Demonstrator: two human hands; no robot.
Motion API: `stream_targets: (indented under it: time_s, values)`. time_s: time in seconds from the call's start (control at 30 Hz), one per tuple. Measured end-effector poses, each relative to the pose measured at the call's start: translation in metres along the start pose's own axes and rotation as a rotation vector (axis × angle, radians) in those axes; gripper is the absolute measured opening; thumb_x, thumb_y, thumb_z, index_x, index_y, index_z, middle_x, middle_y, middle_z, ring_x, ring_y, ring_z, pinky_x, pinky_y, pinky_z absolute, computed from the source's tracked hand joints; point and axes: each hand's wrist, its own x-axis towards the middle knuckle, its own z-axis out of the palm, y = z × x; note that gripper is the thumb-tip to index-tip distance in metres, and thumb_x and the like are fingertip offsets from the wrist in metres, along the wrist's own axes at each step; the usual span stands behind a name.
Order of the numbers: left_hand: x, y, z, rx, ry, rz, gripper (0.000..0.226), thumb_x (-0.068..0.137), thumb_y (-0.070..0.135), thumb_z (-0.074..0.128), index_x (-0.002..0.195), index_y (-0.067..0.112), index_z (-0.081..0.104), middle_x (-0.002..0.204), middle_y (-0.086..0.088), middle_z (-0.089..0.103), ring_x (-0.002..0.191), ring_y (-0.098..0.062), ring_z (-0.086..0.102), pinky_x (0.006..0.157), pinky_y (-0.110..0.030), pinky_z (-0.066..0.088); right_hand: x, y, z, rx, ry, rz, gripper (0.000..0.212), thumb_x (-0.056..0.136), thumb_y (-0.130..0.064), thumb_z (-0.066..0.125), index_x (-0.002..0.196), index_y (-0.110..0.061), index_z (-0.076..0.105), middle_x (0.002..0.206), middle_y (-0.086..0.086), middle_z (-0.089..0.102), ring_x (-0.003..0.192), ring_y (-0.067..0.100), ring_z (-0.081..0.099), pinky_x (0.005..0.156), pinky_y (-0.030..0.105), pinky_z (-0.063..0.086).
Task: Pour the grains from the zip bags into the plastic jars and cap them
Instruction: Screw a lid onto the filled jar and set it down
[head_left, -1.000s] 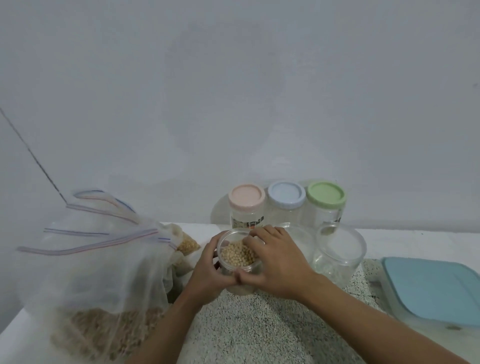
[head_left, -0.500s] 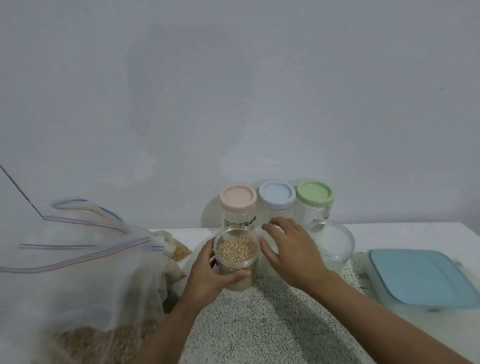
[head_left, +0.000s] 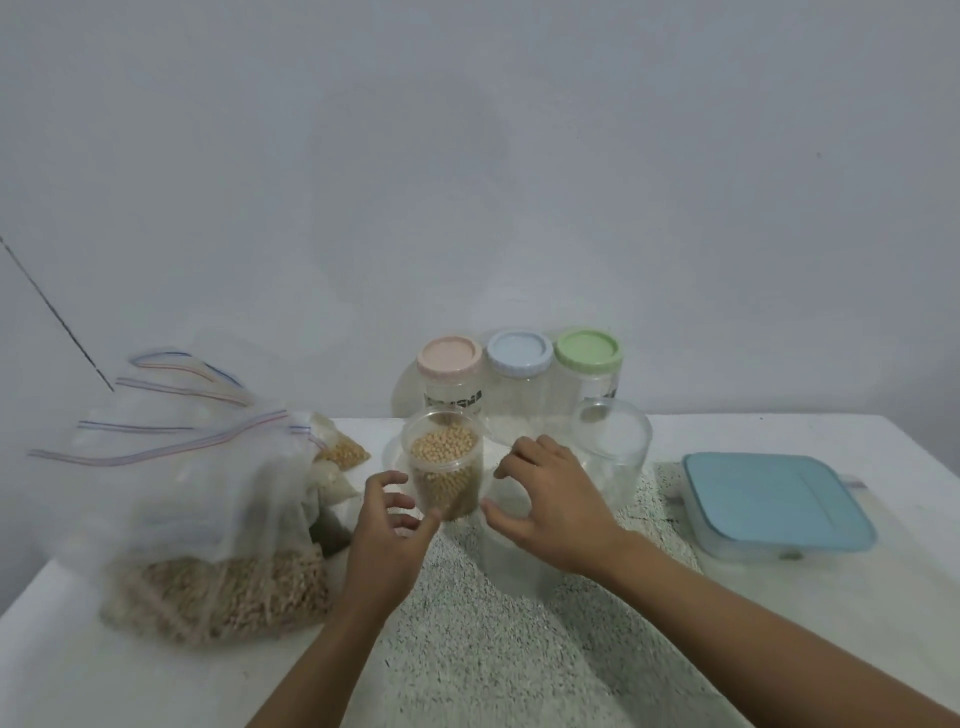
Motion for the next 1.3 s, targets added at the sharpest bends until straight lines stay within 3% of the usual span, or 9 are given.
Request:
stream_targets:
  time_s: [0.1, 0.2, 0.3, 0.47, 0.63, 0.8, 0.93, 1.17, 1.3]
  values:
    - [-0.021, 0.006, 0.009, -0.04, -0.103, 0.074, 0.032, 0.091, 0.004, 0.071, 0.109, 0.028, 0.058, 0.1, 0.0, 0.068, 0.092, -0.023, 0.067, 0.074, -0.028, 0.056, -0.022, -0.009, -0.004, 0.093, -0.028, -0.023, 0.038, 0.088, -0.058, 0.057, 0.099, -0.022, 0.062, 0.099, -0.008, 0.05, 0.101, 0.011, 0.041, 0.089, 0.029, 0.038]
    - [-0.041, 0.009, 0.016, -0.031, -0.38, 0.133, 0.064, 0.087, -0.003, 0.071, 0.134, 0.036, 0.051, 0.128, 0.01, 0.062, 0.119, -0.012, 0.061, 0.089, -0.027, 0.056, -0.038, -0.014, -0.007, 0.076, -0.062, 0.009, 0.04, 0.09, -0.061, 0.053, 0.112, -0.028, 0.058, 0.122, -0.003, 0.046, 0.132, 0.016, 0.032, 0.111, 0.033, 0.033]
    - [-0.054, 0.015, 0.028, -0.044, -0.58, 0.159, 0.097, 0.079, 0.0, 0.081, 0.153, 0.034, 0.03, 0.141, 0.013, 0.055, 0.129, -0.007, 0.056, 0.096, -0.025, 0.053, -0.047, -0.019, -0.015, 0.05, -0.218, 0.084, 0.065, 0.09, -0.073, 0.039, 0.141, -0.031, 0.043, 0.139, 0.001, 0.04, 0.131, 0.02, 0.035, 0.112, 0.039, 0.035]
    - [-0.06, 0.022, 0.052, -0.144, -0.48, 0.141, 0.095, 0.064, -0.01, 0.09, 0.143, 0.013, 0.043, 0.134, -0.005, 0.064, 0.126, -0.025, 0.062, 0.097, -0.032, 0.055, -0.049, -0.027, -0.016, -0.039, -0.233, 0.13, 0.083, 0.085, -0.079, 0.043, 0.145, -0.023, 0.042, 0.13, 0.0, 0.049, 0.12, 0.02, 0.045, 0.106, 0.039, 0.038]
    - [-0.075, 0.017, 0.066, -0.054, -0.393, 0.232, 0.078, 0.066, -0.011, 0.088, 0.124, 0.028, 0.052, 0.121, 0.033, 0.064, 0.114, 0.008, 0.061, 0.09, -0.01, 0.05, -0.052, -0.021, -0.017, 0.152, -0.201, 0.056, 0.083, 0.066, -0.078, 0.05, 0.131, -0.029, 0.058, 0.119, -0.013, 0.052, 0.108, 0.008, 0.045, 0.104, 0.036, 0.038]
    - [-0.057, 0.015, 0.054, -0.069, -0.52, 0.149, 0.084, 0.06, -0.005, 0.094, 0.133, 0.005, 0.053, 0.129, -0.01, 0.066, 0.12, -0.029, 0.064, 0.097, -0.036, 0.054, -0.035, 0.006, -0.031, 0.276, -0.44, -0.232, 0.076, 0.066, -0.076, 0.058, 0.127, -0.031, 0.061, 0.124, -0.012, 0.057, 0.113, 0.01, 0.048, 0.105, 0.036, 0.035]
    - [-0.055, 0.021, 0.06, -0.08, -0.566, 0.144, 0.077, 0.066, -0.008, 0.089, 0.13, 0.017, 0.055, 0.122, 0.004, 0.069, 0.117, -0.007, 0.065, 0.1, -0.031, 0.053, -0.027, -0.001, -0.041, 0.023, -0.508, -0.213, 0.078, 0.08, -0.085, 0.05, 0.146, -0.043, 0.042, 0.15, 0.003, 0.036, 0.133, 0.024, 0.037, 0.112, 0.05, 0.033]
    - [-0.053, 0.018, 0.06, -0.095, -0.577, 0.124, 0.082, 0.067, -0.005, 0.09, 0.138, 0.004, 0.05, 0.133, -0.007, 0.064, 0.126, -0.026, 0.061, 0.103, -0.046, 0.053, -0.012, -0.016, -0.069, 0.272, -0.688, -0.322, 0.039, 0.077, -0.033, 0.08, 0.115, -0.029, 0.068, 0.112, -0.014, 0.058, 0.103, 0.005, 0.052, 0.093, 0.03, 0.045]
    - [-0.053, 0.02, 0.063, -0.131, -0.585, 0.132, 0.074, 0.074, -0.012, 0.082, 0.138, 0.011, 0.054, 0.134, -0.008, 0.064, 0.127, -0.027, 0.06, 0.1, -0.038, 0.053, -0.024, -0.016, -0.056, -0.066, -0.44, -0.232, 0.063, 0.086, -0.073, 0.057, 0.133, -0.031, 0.054, 0.133, 0.0, 0.053, 0.12, 0.02, 0.048, 0.103, 0.046, 0.043]
